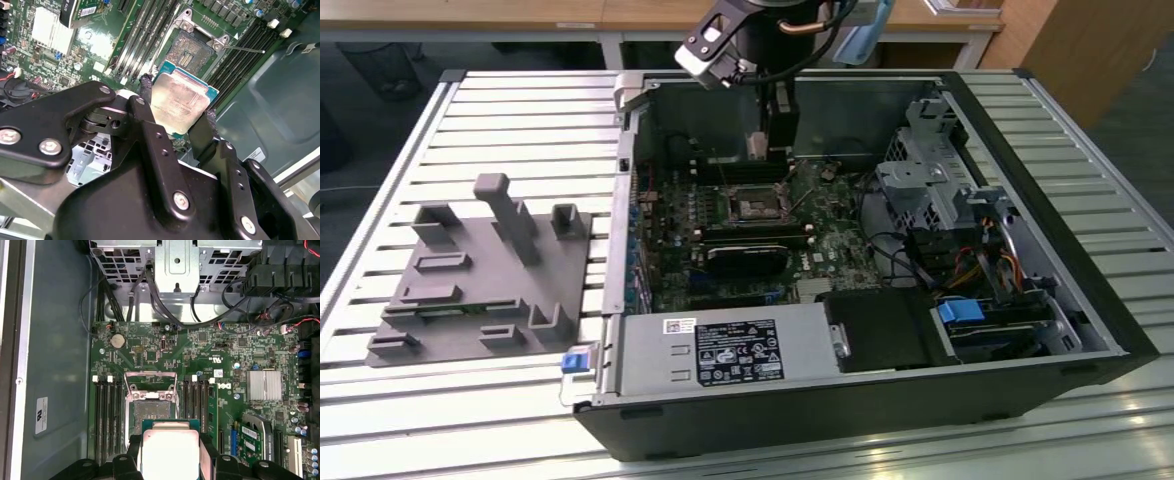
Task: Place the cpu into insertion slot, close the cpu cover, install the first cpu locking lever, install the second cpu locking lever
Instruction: 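Place the cpu into insertion slot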
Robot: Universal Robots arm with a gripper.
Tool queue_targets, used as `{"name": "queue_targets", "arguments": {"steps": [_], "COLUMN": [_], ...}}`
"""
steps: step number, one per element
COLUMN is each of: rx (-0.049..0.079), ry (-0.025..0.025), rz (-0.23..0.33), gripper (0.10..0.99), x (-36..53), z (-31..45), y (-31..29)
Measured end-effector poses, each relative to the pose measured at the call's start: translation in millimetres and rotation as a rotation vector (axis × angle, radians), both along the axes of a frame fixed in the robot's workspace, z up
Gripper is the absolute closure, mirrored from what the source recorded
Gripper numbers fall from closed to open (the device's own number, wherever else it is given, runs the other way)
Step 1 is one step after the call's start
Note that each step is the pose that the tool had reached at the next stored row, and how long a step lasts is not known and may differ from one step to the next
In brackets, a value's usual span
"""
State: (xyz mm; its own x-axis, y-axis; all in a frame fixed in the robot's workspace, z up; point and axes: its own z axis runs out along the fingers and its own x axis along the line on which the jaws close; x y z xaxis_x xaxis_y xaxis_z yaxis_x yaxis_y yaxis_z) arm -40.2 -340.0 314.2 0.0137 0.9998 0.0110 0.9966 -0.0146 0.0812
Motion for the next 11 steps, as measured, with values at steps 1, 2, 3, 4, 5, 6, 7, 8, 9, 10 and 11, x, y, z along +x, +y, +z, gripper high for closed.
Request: {"name": "queue_targets", "arguments": {"steps": [1, 2, 3, 4, 5, 6, 7, 8, 9, 10, 11], "rx": [0.0, 0.0, 0.0, 0.0, 0.0, 0.0, 0.0, 0.0, 0.0, 0.0, 0.0], "ry": [0.0, -0.0001, 0.0, 0.0, 0.0, -0.0001, -0.0001, -0.0001, -0.0001, 0.0, 0.0], "rz": [0.0, -0.001, -0.001, -0.002, -0.003, -0.003, -0.004, -0.004, -0.004, -0.004, -0.005], "gripper": [0.545, 0.545, 0.545, 0.545, 0.545, 0.545, 0.545, 0.545, 0.545, 0.545, 0.545], "x": [0.0, 0.0, 0.0, 0.0, 0.0, 0.0, 0.0, 0.0, 0.0, 0.0, 0.0], "z": [-0.3, -0.7, -1.0, -1.3, -1.4, -1.6, -1.7, -2.0, -2.1, -2.1, -2.2], "y": [0.0, 0.0, 0.0, 0.1, 0.1, 0.2, 0.2, 0.2, 0.2, 0.3, 0.3]}}
